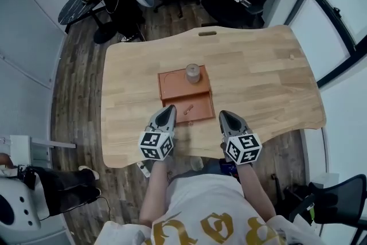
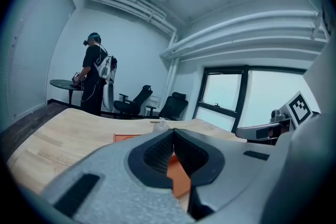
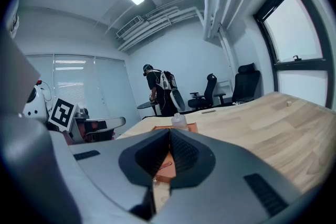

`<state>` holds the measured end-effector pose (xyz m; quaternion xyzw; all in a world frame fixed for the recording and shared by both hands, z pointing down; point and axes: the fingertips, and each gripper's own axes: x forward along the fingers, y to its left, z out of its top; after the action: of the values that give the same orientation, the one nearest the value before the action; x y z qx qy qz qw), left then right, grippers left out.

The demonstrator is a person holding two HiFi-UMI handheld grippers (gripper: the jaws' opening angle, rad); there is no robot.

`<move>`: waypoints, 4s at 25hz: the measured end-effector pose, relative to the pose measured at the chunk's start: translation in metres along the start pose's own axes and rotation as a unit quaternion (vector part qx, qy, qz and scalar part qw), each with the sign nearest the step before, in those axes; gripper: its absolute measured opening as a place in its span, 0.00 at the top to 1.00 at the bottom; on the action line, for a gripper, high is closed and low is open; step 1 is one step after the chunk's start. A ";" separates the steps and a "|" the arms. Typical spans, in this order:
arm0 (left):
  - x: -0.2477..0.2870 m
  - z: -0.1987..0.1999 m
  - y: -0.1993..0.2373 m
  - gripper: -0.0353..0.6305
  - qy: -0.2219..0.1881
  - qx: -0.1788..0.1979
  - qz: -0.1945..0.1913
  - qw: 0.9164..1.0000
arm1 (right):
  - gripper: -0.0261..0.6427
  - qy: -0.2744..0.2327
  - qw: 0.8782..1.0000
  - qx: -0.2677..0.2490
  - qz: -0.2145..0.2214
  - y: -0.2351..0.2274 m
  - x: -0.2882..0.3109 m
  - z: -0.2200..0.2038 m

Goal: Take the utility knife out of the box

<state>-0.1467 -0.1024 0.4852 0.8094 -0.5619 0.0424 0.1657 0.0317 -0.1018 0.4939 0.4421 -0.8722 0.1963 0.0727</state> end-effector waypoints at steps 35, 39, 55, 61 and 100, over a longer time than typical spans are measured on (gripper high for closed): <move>0.077 -0.043 0.031 0.93 0.093 0.017 -0.020 0.995 | 0.94 0.049 0.998 0.039 -0.012 -0.057 0.072 -0.021; 0.086 -0.056 0.031 0.93 0.117 0.013 -0.031 0.993 | 0.94 0.060 0.997 0.042 -0.017 -0.067 0.079 -0.027; 0.115 -0.142 0.025 0.93 0.301 0.018 -0.098 0.948 | 0.94 0.101 0.994 0.051 -0.008 -0.071 0.103 -0.054; 0.118 -0.156 0.023 0.93 0.346 0.018 -0.110 0.932 | 0.94 0.113 0.992 0.053 -0.008 -0.077 0.106 -0.061; 0.125 -0.203 0.016 0.81 0.450 0.220 -0.128 0.856 | 0.94 0.116 0.991 0.067 -0.010 -0.083 0.106 -0.057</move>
<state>-0.0923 -0.1552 0.7114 0.7819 -0.2936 0.5033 0.2217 0.0317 -0.2015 0.6006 0.4286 -0.8386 0.3031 0.1453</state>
